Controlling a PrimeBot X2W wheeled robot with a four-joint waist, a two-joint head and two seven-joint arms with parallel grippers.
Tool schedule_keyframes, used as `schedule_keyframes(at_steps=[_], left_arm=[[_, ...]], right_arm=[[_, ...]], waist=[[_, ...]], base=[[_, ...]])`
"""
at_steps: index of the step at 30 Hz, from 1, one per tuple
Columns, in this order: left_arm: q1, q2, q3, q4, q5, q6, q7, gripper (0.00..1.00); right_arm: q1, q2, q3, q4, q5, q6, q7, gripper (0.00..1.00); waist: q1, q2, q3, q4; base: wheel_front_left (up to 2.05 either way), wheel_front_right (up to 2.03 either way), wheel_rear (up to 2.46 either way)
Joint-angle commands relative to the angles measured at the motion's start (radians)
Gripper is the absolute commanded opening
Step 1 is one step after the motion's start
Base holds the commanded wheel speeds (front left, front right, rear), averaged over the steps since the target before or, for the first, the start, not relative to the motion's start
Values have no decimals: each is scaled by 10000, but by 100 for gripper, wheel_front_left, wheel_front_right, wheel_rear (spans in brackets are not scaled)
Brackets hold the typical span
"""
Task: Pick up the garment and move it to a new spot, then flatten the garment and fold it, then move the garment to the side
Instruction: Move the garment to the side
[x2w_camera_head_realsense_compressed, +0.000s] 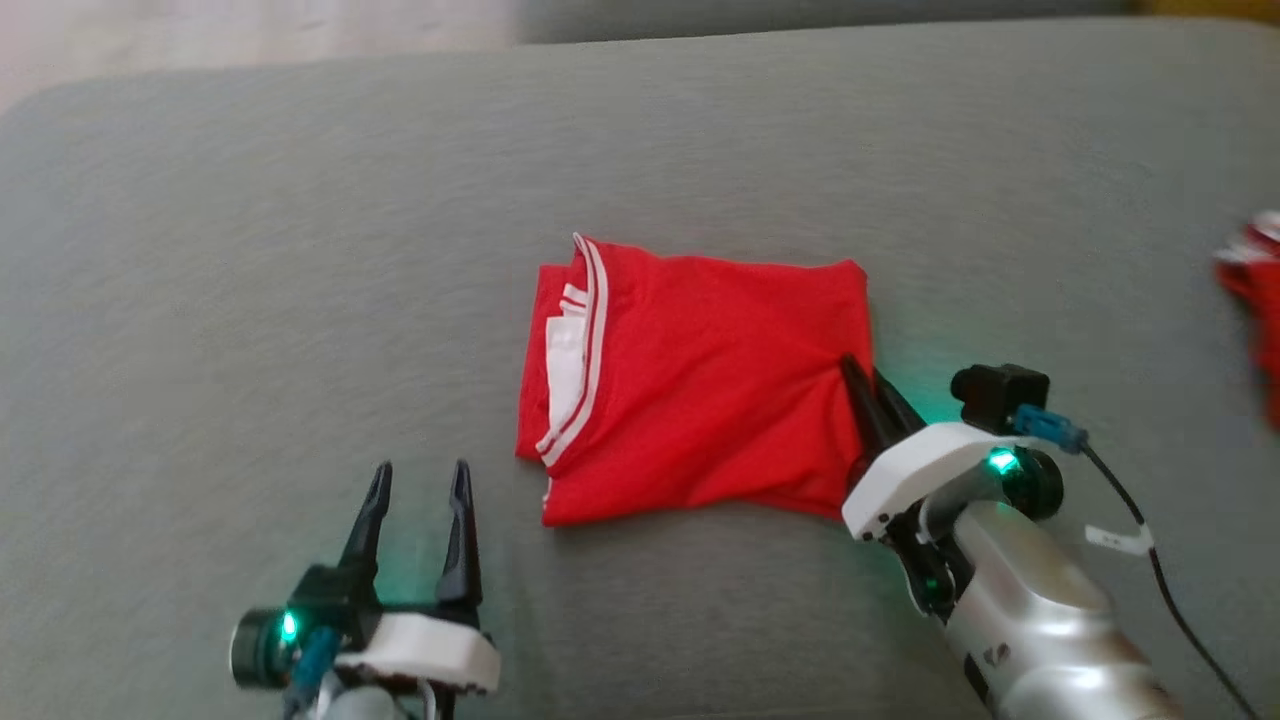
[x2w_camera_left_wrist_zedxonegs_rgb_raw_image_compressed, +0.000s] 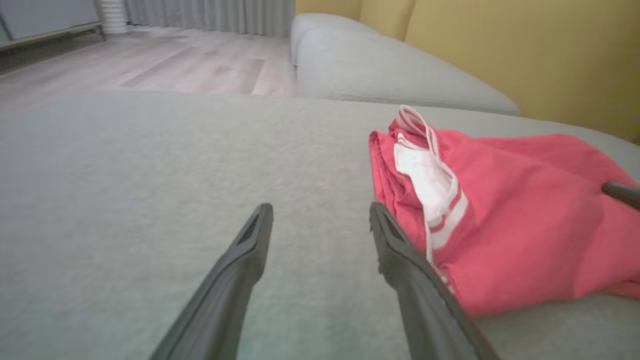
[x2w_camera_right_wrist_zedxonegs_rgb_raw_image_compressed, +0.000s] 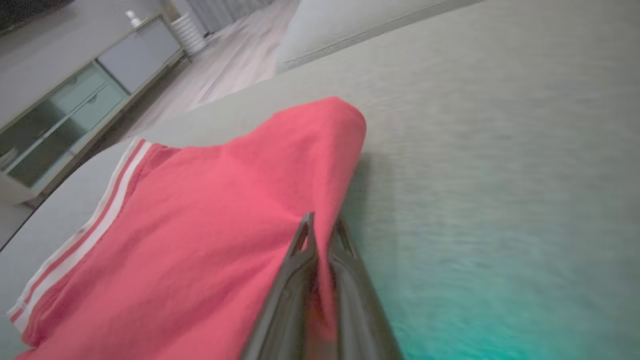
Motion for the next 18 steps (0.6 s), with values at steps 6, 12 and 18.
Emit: schedule_keyframes(at_steps=[6,12,18], left_arm=[[-925,20,148,-317,180,-190,-55,100],[-1048,20,37,-152,215,-285,-55,100],[-1064,20,-27,-4,278,-332,-55,100]], right_arm=[[641,8,-466,-1114,-187,33,-140,0],[1079,8,-545,-1803,-226,33,-141,0],[440,-167,-629,-2104,-984,33,-142,0]], waist=[[0,-1,37,-3162],[0,-1,152,-4336],[0,-1,362,-4612]], base=[[0,0,0],[0,0,0],[0,0,0]])
